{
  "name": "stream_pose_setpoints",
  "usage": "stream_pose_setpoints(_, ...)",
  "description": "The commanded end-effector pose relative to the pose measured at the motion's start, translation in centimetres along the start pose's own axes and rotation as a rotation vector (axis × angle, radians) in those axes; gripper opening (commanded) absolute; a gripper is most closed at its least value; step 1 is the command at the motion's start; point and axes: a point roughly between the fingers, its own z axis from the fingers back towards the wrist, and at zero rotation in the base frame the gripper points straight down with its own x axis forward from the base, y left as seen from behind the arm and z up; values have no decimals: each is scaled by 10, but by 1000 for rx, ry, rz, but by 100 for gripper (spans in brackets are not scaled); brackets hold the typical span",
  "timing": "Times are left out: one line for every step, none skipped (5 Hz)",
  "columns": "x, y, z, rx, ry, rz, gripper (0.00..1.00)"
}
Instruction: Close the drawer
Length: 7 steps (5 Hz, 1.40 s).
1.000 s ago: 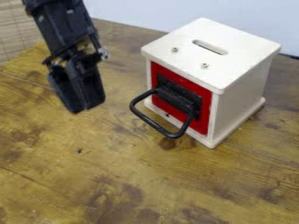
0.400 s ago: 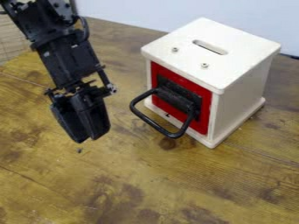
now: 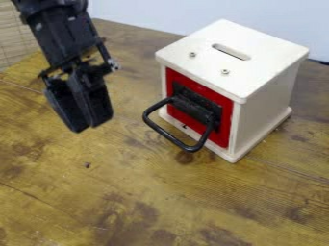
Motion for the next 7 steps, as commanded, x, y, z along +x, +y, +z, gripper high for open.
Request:
stream_pose_setpoints(7, -16, 25, 34, -67, -25, 100)
stream_pose_setpoints(16, -7, 11, 51, -97, 13, 100)
stream_pose_setpoints(15, 6, -5, 60, -99, 51, 0)
stream_pose_setpoints(9, 13, -12, 63, -94, 82, 0)
stream_pose_setpoints(-2, 22, -22, 64, -59, 86, 100)
stream_pose_setpoints(-1, 31, -23, 80, -31, 43, 100)
stream_pose_setpoints(-1, 39, -17, 90, -14, 11, 100)
